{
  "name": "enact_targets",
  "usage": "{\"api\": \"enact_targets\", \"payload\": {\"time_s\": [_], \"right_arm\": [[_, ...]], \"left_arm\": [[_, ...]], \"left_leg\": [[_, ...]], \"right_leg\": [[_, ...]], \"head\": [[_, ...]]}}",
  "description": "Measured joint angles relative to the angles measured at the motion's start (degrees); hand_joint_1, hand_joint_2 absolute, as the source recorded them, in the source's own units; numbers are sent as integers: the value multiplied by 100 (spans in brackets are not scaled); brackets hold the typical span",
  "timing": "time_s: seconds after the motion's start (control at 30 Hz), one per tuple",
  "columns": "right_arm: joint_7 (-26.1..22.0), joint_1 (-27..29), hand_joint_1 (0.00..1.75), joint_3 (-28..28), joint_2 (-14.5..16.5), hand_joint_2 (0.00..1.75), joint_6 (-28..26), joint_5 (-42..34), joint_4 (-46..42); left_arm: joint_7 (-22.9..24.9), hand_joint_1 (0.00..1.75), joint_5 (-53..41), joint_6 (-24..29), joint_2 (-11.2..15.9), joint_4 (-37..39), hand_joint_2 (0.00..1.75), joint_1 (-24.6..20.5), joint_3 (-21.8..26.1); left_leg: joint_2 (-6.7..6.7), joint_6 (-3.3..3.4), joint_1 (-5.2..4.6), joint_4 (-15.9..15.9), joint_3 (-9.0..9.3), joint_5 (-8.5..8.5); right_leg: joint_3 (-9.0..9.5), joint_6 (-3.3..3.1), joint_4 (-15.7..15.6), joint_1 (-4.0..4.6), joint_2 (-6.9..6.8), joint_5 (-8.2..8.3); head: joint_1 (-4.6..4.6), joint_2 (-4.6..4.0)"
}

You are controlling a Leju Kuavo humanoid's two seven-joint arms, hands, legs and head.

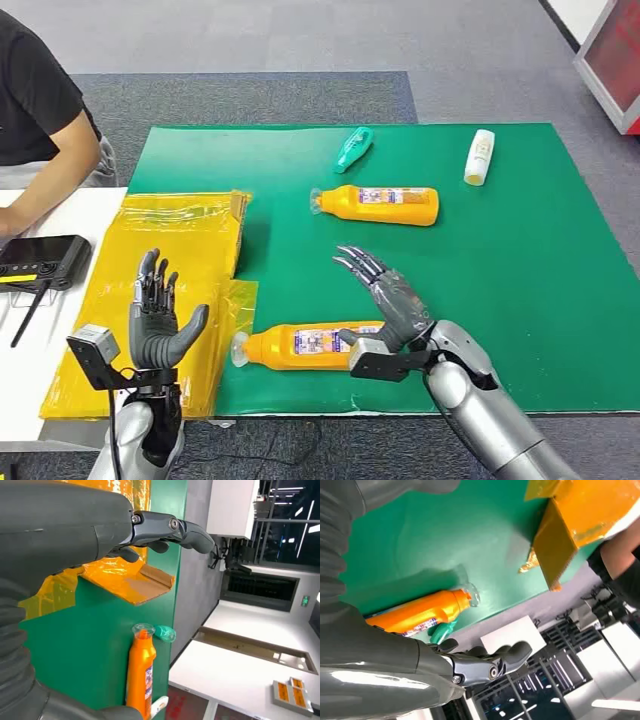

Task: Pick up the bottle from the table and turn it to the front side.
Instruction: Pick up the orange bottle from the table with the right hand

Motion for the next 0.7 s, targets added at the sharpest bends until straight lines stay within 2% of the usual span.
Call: {"api": "enact_targets", "payload": {"time_s": [0.13, 0.27, 0.4, 0.57, 0.7], "right_arm": [[28, -13, 0, 49, -48, 175, 84, 29, 64], [175, 23, 0, 154, -220, 175, 488, -8, 76], [300, 197, 0, 196, -380, 175, 830, -219, -6], [498, 419, 0, 238, -516, 175, 1016, -267, -59], [715, 658, 0, 272, -739, 175, 1187, -268, -226]], "left_arm": [[-7, 0, -19, -13, -7, 8, 175, 0, 11], [-70, 0, -101, -37, -11, 15, 175, 21, 60], [-126, 0, -136, -113, -14, 34, 175, 55, 120], [-150, 0, -167, -126, -25, 103, 175, 59, 152], [-168, 0, -177, -130, -25, 157, 175, 67, 186]], "left_leg": [[0, 0, 0, 0, 0, 0], [-2, 1, 0, 0, 0, 0], [-2, 3, 0, 0, -1, -3], [-4, 4, 0, 0, -1, -5], [-6, 4, -1, 1, -2, -5]], "right_leg": [[0, 0, 0, 0, 0, 0], [0, 2, 0, 0, -1, -1], [0, 5, 0, 0, -1, -3], [0, 8, -1, 0, -2, -6], [0, 9, -2, -2, -4, -7]], "head": [[-1, -1], [1, -1], [1, -1], [0, -1], [0, -1]]}}
